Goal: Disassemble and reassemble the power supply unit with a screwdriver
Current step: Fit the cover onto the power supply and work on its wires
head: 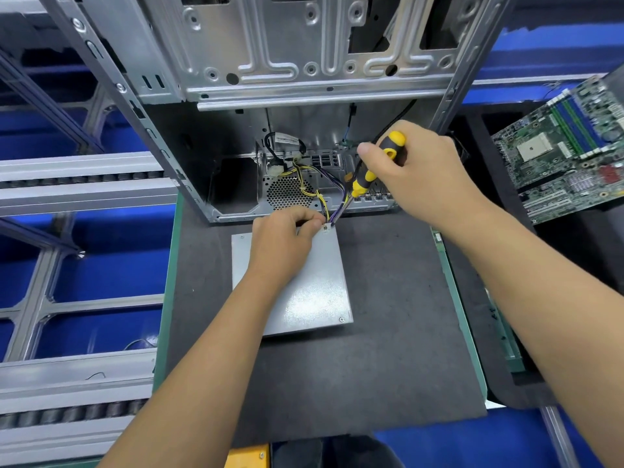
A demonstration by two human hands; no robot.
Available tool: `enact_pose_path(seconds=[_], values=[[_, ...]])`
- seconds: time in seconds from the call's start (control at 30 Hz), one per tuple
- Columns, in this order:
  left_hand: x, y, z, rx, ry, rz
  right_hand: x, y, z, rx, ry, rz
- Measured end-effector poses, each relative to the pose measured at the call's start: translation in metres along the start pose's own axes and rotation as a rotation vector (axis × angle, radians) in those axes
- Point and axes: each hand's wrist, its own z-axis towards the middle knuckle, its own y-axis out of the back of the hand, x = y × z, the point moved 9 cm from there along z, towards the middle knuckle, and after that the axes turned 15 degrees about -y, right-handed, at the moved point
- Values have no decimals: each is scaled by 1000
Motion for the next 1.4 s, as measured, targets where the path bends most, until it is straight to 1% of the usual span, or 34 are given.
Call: enact_pose_path(seconds=[0.27, 0.43, 0.6, 0.8, 0.9, 1.13, 1.27, 1.4], values=[[-4, 0, 0, -7, -23, 3, -5, 3, 0, -34, -18, 55], [-3, -1, 3, 8, 14, -13, -4, 1, 0, -27, -10, 47], [5, -4, 10, 82, 117, -31, -4, 2, 0, -36, -7, 51], [9, -7, 19, 195, 286, -126, -3, 4, 0, -35, -15, 70], [9, -6, 25, 234, 342, -120, -4, 3, 0, -31, -21, 72], [12, -7, 35, 345, 358, -64, -4, 1, 0, -18, -31, 70], [15, -8, 38, 380, 375, -32, -4, 3, 0, -24, -15, 89], [15, -10, 39, 400, 331, -47, -6, 2, 1, -35, -19, 73]])
